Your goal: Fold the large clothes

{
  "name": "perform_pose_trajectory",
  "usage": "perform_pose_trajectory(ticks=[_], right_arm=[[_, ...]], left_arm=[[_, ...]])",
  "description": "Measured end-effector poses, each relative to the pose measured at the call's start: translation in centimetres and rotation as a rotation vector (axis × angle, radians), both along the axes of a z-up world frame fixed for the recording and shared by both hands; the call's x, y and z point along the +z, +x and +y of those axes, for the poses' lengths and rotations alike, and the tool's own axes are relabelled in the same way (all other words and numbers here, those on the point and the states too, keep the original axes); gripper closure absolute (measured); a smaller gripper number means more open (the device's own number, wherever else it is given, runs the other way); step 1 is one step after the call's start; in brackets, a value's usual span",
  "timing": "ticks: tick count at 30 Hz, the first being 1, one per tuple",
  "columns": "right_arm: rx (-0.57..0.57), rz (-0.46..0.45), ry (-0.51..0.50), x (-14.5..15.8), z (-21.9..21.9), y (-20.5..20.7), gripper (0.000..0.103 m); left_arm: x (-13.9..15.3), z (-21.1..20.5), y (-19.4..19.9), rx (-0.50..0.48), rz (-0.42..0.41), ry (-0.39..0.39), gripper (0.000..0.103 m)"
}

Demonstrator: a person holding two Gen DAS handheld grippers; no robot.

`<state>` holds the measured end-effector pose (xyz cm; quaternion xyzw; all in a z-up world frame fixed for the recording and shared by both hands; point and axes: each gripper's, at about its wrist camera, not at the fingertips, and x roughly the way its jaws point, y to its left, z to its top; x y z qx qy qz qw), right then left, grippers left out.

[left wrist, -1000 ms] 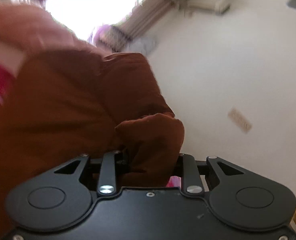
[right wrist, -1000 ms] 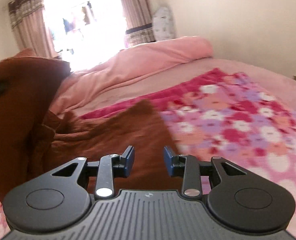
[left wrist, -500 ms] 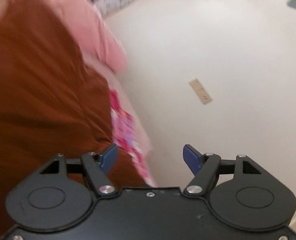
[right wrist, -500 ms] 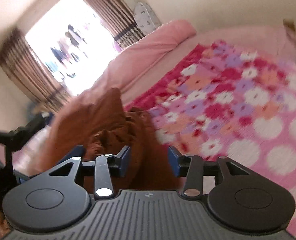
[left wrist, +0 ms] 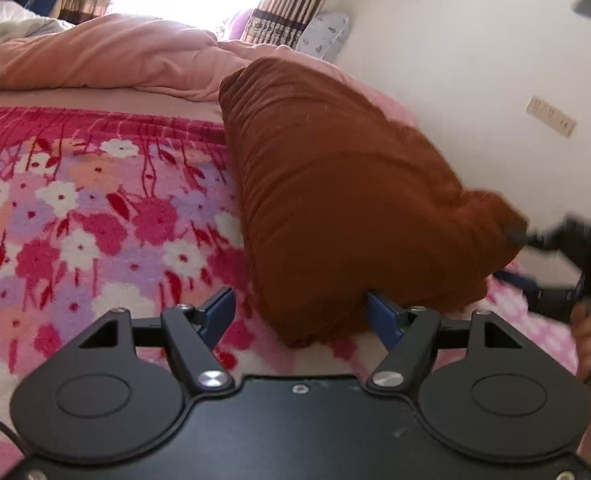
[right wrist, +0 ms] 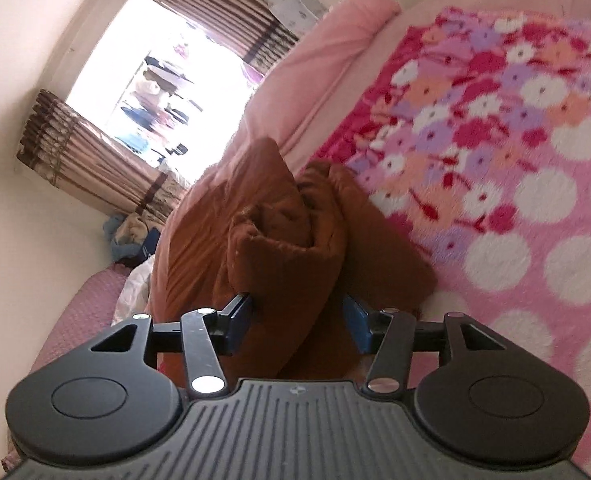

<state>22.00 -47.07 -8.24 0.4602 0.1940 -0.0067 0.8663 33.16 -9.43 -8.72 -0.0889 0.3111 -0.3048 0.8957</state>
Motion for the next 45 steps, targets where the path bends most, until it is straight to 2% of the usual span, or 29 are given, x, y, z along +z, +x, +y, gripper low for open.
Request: perform_pose_trajectory(ticks=[2, 6, 8, 10, 12, 14, 16, 19, 20, 21, 24, 27, 28, 29, 31, 34, 36, 39, 41, 43, 45], right_arm=[[-0.003, 0.0, 0.016, -0.2, 0.0, 1.4, 0.033], [-0.015, 0.031, 0.013, -0.2, 0.0, 3.6, 0.033], [-0.016, 0.024, -0.006, 0.4, 0.1, 3.9, 0.061], [-0.013, 0.001, -0.049, 2.0, 0.2, 3.5, 0.074], [-0.028, -0.068, -0.105, 3.8, 0.4, 2.1, 0.076], [-0.067, -0.103, -0.166, 4.6, 0.5, 0.9, 0.076], [-0.097, -0.063, -0.165, 3.3, -0.3, 1.2, 0.076], [-0.09, 0.062, -0.06, -1.9, -2.4, 2.9, 0.077], [-0.083, 0.072, -0.041, -3.4, -2.8, 3.1, 0.077], [-0.074, 0.053, -0.024, -4.5, -3.0, 3.1, 0.077], [-0.056, 0.025, -0.038, -4.4, -2.9, 2.6, 0.075], [-0.029, 0.018, -0.091, -2.7, -2.7, 2.3, 0.056], [-0.035, 0.016, -0.118, -1.9, -2.9, 1.7, 0.042], [-0.049, 0.019, -0.16, -1.1, -3.0, 1.2, 0.036], [-0.082, 0.016, -0.258, 1.0, -2.9, 0.0, 0.035], [-0.106, 0.018, -0.412, 4.2, -1.2, -1.2, 0.035], [-0.092, -0.008, -0.507, 6.0, 0.2, -1.2, 0.038], [-0.074, 0.002, -0.597, 7.3, 2.6, -0.4, 0.057], [-0.08, 0.035, -0.664, 7.4, 4.0, 0.4, 0.074], [-0.056, 0.053, -0.69, 7.1, 4.7, 1.3, 0.078], [-0.036, 0.064, -0.686, 6.6, 4.9, 2.1, 0.078]], left_arm=[[-0.5, -1.6, 0.5, -0.003, 0.017, 0.012, 0.03], [-0.3, -3.9, 1.7, 0.028, -0.009, 0.101, 0.036], [-0.3, -4.1, 2.2, 0.034, 0.002, 0.096, 0.037], [-0.1, -3.9, 2.5, 0.03, -0.006, 0.069, 0.036], [0.7, -3.8, 2.4, 0.018, -0.029, 0.05, 0.035], [0.8, -4.4, 2.7, 0.019, -0.044, 0.081, 0.033], [0.4, -4.9, 3.0, 0.024, -0.025, 0.106, 0.031], [-1.4, -4.7, 4.5, 0.035, 0.078, 0.088, 0.03], [-2.0, -4.5, 4.9, 0.037, 0.11, 0.072, 0.03], [-2.1, -4.4, 4.9, 0.037, 0.104, 0.067, 0.03], [-1.7, -4.3, 4.4, 0.033, 0.087, 0.085, 0.031], [0.1, -3.3, 2.8, 0.021, 0.062, 0.117, 0.031], [0.9, -2.7, 2.1, 0.017, 0.047, 0.128, 0.032], [1.6, -2.2, 1.6, 0.012, 0.041, 0.134, 0.032], [3.2, -1.0, 1.2, 0.006, 0.045, 0.13, 0.032], [6.4, 0.4, 1.4, 0.043, 0.012, 0.057, 0.032], [7.9, 0.0, 1.8, 0.052, -0.022, 0.009, 0.032], [8.5, -2.4, 2.3, 0.046, -0.055, 0.015, 0.032], [8.1, -4.2, 2.8, 0.042, -0.03, 0.028, 0.034], [7.5, -5.5, 3.3, 0.018, 0.0, 0.011, 0.034], [6.7, -6.7, 3.5, 0.014, 0.012, 0.026, 0.034]])
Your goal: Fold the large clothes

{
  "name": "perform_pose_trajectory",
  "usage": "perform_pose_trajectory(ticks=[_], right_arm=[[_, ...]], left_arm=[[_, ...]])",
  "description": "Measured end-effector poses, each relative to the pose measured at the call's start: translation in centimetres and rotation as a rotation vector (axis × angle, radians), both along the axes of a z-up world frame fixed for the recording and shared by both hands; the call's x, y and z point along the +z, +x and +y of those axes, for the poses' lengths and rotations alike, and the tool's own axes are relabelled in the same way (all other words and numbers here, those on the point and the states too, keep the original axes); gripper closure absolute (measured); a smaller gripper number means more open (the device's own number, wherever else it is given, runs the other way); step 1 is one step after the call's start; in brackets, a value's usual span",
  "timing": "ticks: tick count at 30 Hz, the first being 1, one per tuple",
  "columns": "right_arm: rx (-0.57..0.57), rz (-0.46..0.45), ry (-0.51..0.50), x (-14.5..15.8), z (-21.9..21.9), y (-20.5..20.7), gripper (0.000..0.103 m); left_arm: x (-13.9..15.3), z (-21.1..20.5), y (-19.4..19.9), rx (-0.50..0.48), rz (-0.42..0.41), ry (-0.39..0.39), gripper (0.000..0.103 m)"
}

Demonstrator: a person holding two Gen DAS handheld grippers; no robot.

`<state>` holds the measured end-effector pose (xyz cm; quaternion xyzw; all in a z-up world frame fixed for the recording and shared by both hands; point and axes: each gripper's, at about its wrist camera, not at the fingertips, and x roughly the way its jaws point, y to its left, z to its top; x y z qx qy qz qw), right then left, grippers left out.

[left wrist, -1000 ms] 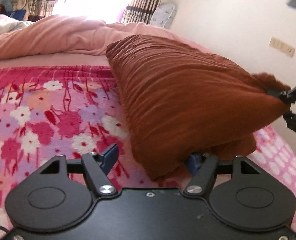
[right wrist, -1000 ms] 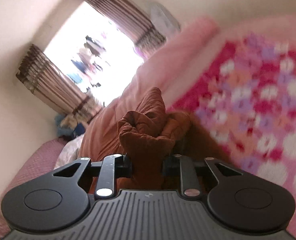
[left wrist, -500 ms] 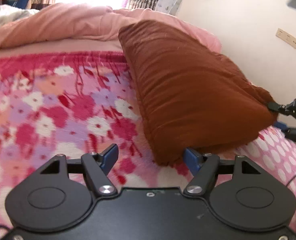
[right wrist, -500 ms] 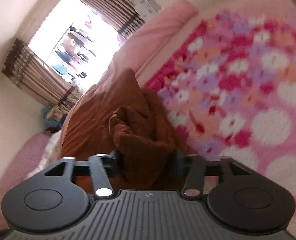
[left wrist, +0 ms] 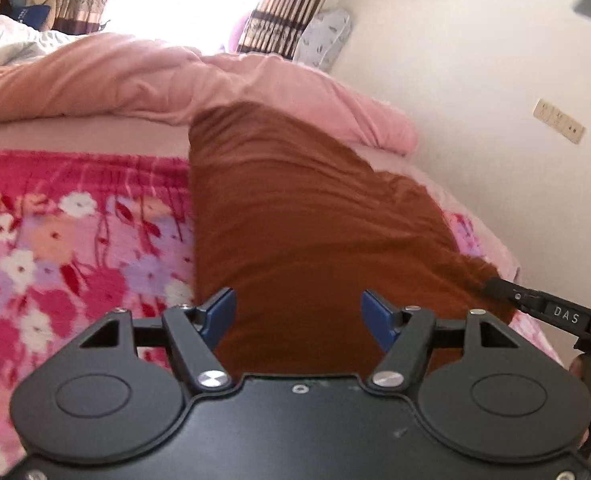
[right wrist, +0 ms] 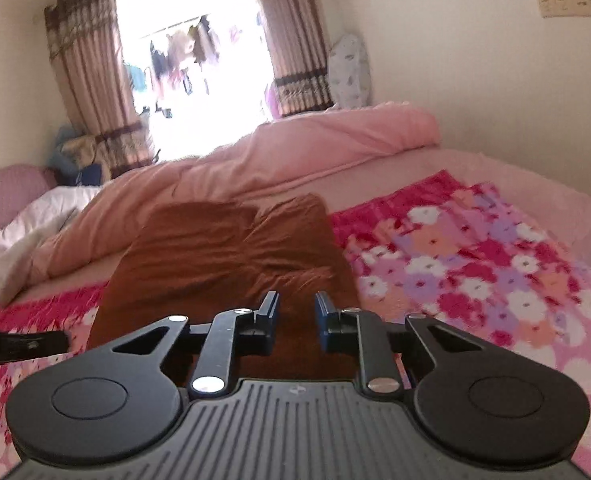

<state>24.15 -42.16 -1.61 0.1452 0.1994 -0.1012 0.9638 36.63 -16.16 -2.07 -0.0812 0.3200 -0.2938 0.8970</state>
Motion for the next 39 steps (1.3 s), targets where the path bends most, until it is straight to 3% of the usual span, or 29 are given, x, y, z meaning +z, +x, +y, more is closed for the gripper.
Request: perform_pose_trajectory(ticks=[6, 11, 16, 18, 22, 23, 25, 33, 34, 35, 36, 39], right_arm=[[0.005, 0.077, 0.0, -2.5, -0.4, 1.8, 0.085], [0.006, 0.103, 0.002, -4.0, -0.6, 2.1, 0.099], [0.033, 0.111, 0.024, -3.9, -0.9, 1.8, 0.098], [0.066, 0.09, 0.053, -2.5, -1.4, 1.6, 0.087], [0.138, 0.002, 0.19, 0.6, -4.3, 3.3, 0.038], [0.132, 0.003, 0.197, 1.1, -5.1, 4.4, 0.033], [0.086, 0.002, 0.203, 1.3, -6.8, 6.8, 0.033], [0.176, 0.177, 0.372, -2.0, -10.7, 15.8, 0.033], [0.165, 0.185, 0.385, -2.3, -10.8, 16.1, 0.042], [0.162, 0.18, 0.386, -2.3, -10.7, 16.3, 0.074], [0.17, 0.162, 0.385, -2.0, -10.6, 16.1, 0.09], [0.159, 0.055, 0.35, 0.1, -10.5, 14.0, 0.095]], left_arm=[[-2.5, -1.7, 1.1, 0.009, -0.009, 0.064, 0.029], [-2.9, -1.2, 1.4, 0.004, 0.005, 0.063, 0.028], [-1.4, -1.0, 1.6, -0.023, 0.003, 0.074, 0.028], [0.1, -0.5, 2.6, -0.006, -0.022, 0.052, 0.03], [1.8, -0.2, 6.1, 0.083, -0.04, 0.049, 0.03], [1.8, -0.2, 7.4, 0.119, -0.024, 0.048, 0.03], [1.4, -0.3, 9.9, 0.152, 0.024, 0.039, 0.03], [-2.1, -0.6, 16.9, 0.19, 0.262, -0.213, 0.028], [-2.2, -1.0, 17.1, 0.199, 0.26, -0.209, 0.029], [-2.0, -1.3, 17.2, 0.192, 0.245, -0.197, 0.031], [-1.6, -1.6, 17.2, 0.178, 0.223, -0.188, 0.033], [-0.9, -2.3, 17.4, 0.15, 0.17, -0.163, 0.03]])
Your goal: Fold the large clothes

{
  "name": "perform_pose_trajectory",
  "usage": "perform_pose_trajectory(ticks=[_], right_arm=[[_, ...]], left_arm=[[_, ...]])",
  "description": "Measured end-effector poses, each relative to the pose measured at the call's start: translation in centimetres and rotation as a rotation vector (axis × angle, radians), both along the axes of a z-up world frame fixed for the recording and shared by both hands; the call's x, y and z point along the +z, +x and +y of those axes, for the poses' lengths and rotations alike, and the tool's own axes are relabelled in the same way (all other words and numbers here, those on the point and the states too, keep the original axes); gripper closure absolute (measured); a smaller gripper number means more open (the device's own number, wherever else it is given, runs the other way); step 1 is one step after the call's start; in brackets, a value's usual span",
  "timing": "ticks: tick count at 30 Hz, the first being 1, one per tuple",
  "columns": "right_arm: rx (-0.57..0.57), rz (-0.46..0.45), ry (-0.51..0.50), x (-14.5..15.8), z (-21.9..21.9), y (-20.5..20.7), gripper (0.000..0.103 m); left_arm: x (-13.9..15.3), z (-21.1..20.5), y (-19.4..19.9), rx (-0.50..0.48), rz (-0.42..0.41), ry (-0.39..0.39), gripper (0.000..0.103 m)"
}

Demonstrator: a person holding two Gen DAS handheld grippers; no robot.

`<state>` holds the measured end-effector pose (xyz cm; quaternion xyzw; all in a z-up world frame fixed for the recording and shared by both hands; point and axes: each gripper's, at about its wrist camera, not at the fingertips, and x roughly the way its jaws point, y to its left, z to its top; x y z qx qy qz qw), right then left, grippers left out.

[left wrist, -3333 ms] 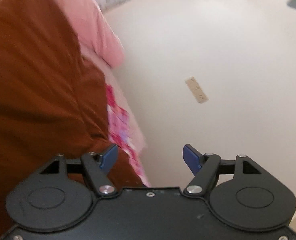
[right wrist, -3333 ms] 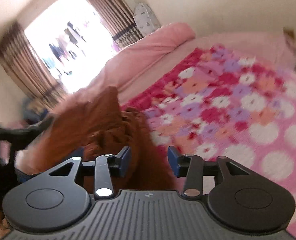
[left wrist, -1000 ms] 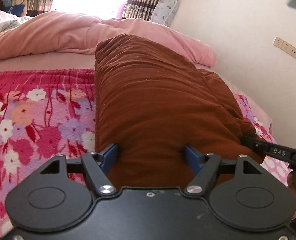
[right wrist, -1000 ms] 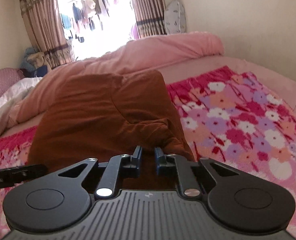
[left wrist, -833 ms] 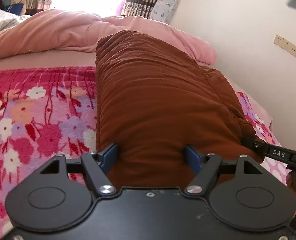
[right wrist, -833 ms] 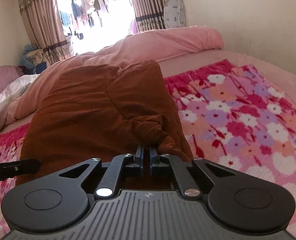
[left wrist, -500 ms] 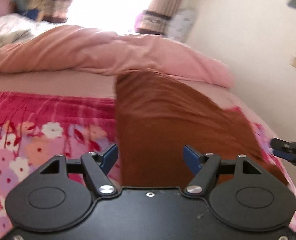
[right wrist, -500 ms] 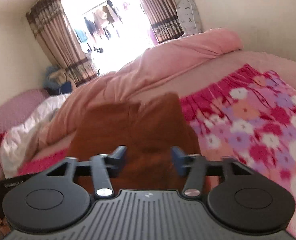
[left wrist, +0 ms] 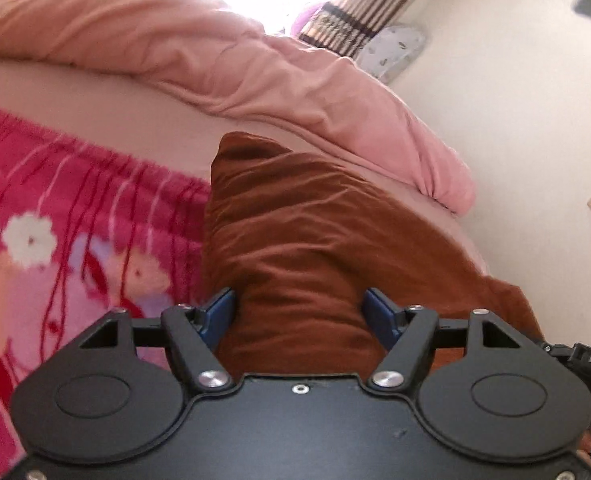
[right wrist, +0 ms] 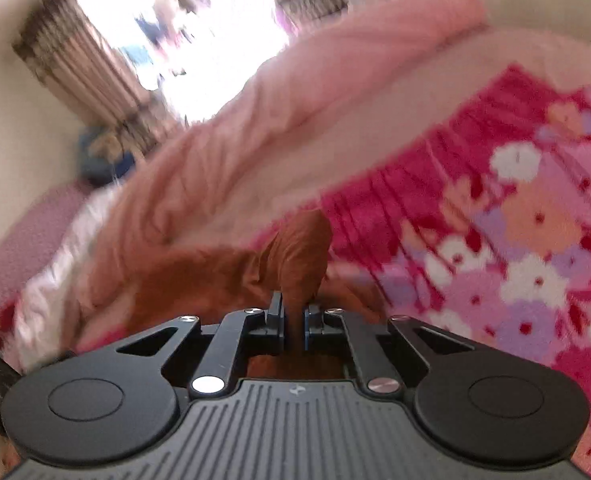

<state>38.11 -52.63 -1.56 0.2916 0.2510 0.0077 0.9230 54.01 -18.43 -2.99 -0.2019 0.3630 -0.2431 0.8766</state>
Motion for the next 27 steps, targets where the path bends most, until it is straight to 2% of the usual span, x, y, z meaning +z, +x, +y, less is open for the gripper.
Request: perform_pose_trajectory(ticks=[2, 4, 6, 9, 11, 12, 13, 14, 16, 18, 22, 25, 27], right_arm=[[-0.017, 0.026, -0.024, -0.4, -0.3, 0.1, 0.095], [-0.032, 0.116, -0.009, -2.9, -0.7, 1.4, 0.095], [-0.038, 0.154, 0.017, -5.7, -0.9, 2.1, 0.094], [-0.041, 0.123, 0.043, -6.5, -0.9, 1.6, 0.091], [-0.045, 0.086, 0.048, -5.7, -1.0, 0.8, 0.082], [-0.057, 0.06, 0.056, -4.9, -1.1, 0.0, 0.076], [-0.073, 0.035, 0.064, -4.0, -1.1, -1.3, 0.057], [-0.095, 0.023, 0.059, -3.2, -1.1, -2.6, 0.044], [-0.111, -0.024, 0.033, -1.9, -0.6, -6.7, 0.038], [-0.113, -0.042, 0.047, -1.6, -0.7, -10.0, 0.027], [-0.091, -0.003, 0.166, -4.0, -0.4, -15.7, 0.025], [-0.099, -0.012, 0.259, -5.4, 0.2, -17.6, 0.025], [-0.104, 0.003, 0.267, -5.9, 0.7, -17.2, 0.025]], left_arm=[[-0.4, -0.7, 0.4, -0.003, -0.008, 0.048, 0.028], [-1.3, -1.5, 0.7, -0.011, -0.012, 0.093, 0.028], [-2.1, -1.7, 0.9, -0.01, -0.013, 0.143, 0.027], [-2.3, -1.3, 1.0, -0.013, -0.014, 0.164, 0.027], [-1.4, -0.2, 0.3, -0.015, -0.017, 0.141, 0.027], [-0.7, 0.6, -0.7, -0.011, -0.027, 0.128, 0.028], [-0.2, 1.4, -1.7, -0.014, -0.04, 0.117, 0.029], [0.5, 2.4, -3.2, -0.028, -0.065, 0.113, 0.029], [1.0, 4.2, -6.4, -0.046, -0.112, 0.125, 0.029], [0.4, 5.8, -9.9, -0.061, -0.127, 0.154, 0.029], [-2.2, 8.2, -16.6, -0.1, -0.104, 0.16, 0.029], [-3.1, 8.7, -20.3, -0.11, -0.142, 0.138, 0.029], [-3.6, 8.1, -21.8, -0.146, -0.177, 0.151, 0.029]])
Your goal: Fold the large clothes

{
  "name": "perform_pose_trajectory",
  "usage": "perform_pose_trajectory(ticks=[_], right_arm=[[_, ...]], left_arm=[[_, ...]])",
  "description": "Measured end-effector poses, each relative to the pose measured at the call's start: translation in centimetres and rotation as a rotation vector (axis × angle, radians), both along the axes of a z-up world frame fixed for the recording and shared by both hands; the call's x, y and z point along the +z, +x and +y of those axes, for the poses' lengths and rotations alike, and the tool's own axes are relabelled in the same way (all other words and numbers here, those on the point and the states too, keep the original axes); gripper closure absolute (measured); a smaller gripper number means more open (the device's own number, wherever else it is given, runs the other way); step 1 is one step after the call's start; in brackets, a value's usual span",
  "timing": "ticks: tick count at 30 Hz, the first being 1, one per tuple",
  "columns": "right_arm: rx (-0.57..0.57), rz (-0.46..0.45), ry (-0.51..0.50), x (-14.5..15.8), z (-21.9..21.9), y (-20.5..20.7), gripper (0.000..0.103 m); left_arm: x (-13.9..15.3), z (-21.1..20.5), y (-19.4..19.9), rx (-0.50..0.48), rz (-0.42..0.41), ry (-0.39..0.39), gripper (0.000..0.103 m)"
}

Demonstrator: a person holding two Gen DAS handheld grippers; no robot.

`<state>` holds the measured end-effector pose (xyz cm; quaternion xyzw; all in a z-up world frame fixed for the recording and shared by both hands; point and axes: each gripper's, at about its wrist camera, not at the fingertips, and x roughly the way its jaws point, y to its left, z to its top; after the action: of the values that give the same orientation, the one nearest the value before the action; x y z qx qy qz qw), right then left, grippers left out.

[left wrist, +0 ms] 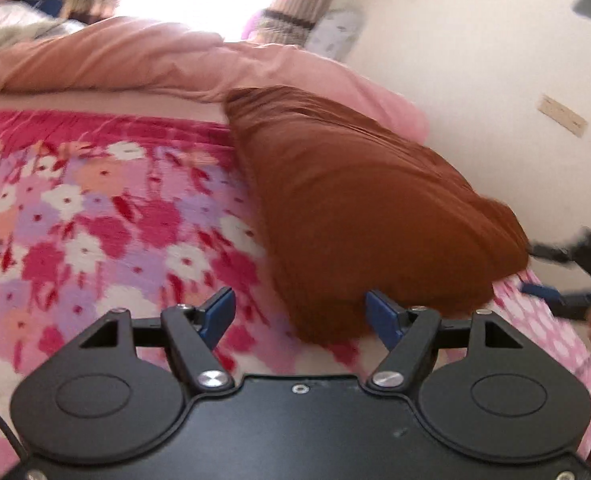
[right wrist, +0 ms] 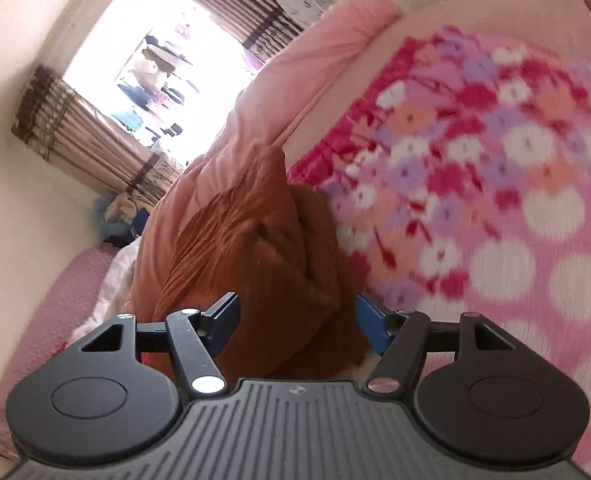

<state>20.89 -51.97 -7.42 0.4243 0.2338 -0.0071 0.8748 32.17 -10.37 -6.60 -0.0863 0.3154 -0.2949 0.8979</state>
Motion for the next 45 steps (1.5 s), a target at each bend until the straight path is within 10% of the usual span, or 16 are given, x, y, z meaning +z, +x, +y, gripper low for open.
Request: perform_pose_trajectory(ticks=[11, 13, 15, 27, 35, 45], right_arm=[[-0.067, 0.027, 0.051, -0.9, 2.5, 3.8, 0.028], [-0.065, 0.019, 0.034, -0.2, 2.7, 4.1, 0.031], [-0.071, 0.0, 0.012, 0.5, 2.8, 3.9, 0.059], [-0.043, -0.039, 0.114, -5.5, 1.4, 3.5, 0.072], [-0.063, -0.047, -0.171, -0.1, 2.3, 0.5, 0.048], [0.032, -0.137, -0.446, 6.1, 6.9, 1.3, 0.061]], left_arm=[[-1.3, -5.3, 0.3, 0.114, -0.093, 0.213, 0.035], [-0.8, -4.8, 0.4, 0.131, -0.091, 0.191, 0.052], [-0.1, -3.6, 0.7, 0.115, -0.067, 0.114, 0.07], [-3.5, -2.1, 2.7, 0.145, 0.096, 0.025, 0.064], [1.2, 0.7, -0.6, 0.108, 0.027, 0.076, 0.064], [6.3, -3.5, 0.3, 0.032, -0.094, -0.002, 0.063]])
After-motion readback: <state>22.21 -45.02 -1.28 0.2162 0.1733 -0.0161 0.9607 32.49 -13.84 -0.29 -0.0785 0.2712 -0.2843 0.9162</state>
